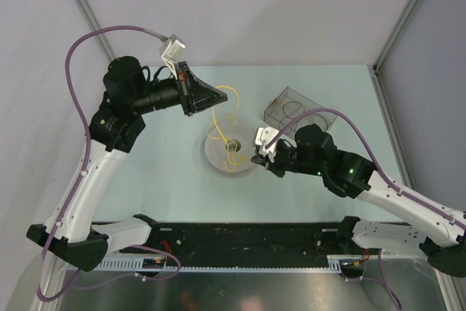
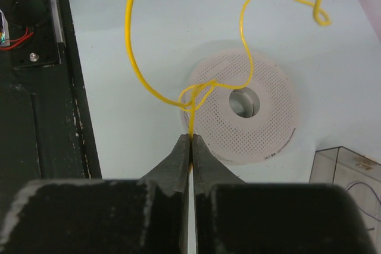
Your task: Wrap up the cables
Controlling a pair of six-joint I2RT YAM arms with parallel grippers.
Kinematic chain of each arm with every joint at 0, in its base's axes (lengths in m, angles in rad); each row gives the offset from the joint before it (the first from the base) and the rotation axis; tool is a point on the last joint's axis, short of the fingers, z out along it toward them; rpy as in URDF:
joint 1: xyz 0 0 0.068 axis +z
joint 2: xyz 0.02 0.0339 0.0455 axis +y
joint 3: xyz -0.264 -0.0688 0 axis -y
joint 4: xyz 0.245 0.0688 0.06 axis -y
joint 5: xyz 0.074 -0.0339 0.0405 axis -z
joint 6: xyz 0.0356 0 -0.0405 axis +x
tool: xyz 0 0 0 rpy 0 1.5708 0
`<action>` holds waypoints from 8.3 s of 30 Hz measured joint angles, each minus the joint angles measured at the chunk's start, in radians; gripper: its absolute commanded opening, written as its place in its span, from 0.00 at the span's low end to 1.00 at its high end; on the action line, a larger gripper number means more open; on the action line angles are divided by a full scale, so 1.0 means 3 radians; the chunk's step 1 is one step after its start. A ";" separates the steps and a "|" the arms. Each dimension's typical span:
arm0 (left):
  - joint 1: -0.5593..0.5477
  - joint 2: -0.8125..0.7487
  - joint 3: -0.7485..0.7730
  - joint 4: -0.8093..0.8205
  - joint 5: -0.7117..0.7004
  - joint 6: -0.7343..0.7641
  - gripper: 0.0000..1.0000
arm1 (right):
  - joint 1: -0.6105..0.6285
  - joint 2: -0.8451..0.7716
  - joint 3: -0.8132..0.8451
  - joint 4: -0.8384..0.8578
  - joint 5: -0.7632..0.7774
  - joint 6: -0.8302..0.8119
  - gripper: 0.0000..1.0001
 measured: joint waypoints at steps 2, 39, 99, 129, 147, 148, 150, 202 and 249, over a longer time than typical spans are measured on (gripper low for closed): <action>-0.0001 0.0000 0.0000 0.0019 0.0008 -0.0001 0.00 | -0.0019 0.0000 -0.0009 -0.0018 0.0000 -0.0019 0.00; -0.0432 0.0097 -0.0184 0.0193 0.0436 0.0078 0.00 | 0.0390 0.0270 -0.0036 0.0698 -0.1108 0.0161 0.76; 0.0093 0.0361 -0.0413 0.0329 -0.0453 0.0423 0.00 | -0.0429 -0.0960 0.0041 -0.0366 -0.0750 -0.0061 0.00; -0.0374 0.0703 -0.0687 0.0348 0.0356 0.0956 0.88 | -0.1094 -0.0727 0.0735 -0.0369 -0.0425 0.0375 0.00; -0.1002 -0.0023 -0.0593 0.0488 0.0323 0.1241 0.57 | -0.0556 0.0013 0.0699 -0.0738 -0.1005 -0.0268 0.00; -0.1021 0.0017 -0.0610 0.0484 0.0287 0.1225 0.56 | -0.0519 0.0018 0.0699 -0.0735 -0.0991 -0.0285 0.00; -0.1038 0.0056 -0.0624 0.0465 0.0249 0.1217 0.54 | -0.0459 0.0031 0.0699 -0.0729 -0.0961 -0.0299 0.00; 0.0559 0.0055 -0.1047 0.0053 -0.0454 0.1246 0.00 | -0.1401 0.0474 -0.0102 -0.1816 -0.1059 -0.1354 0.72; 0.2337 0.0001 -0.0851 -0.0111 -0.0301 0.0980 0.00 | -0.1706 -0.1209 0.0277 -0.0266 0.0251 -0.0889 0.00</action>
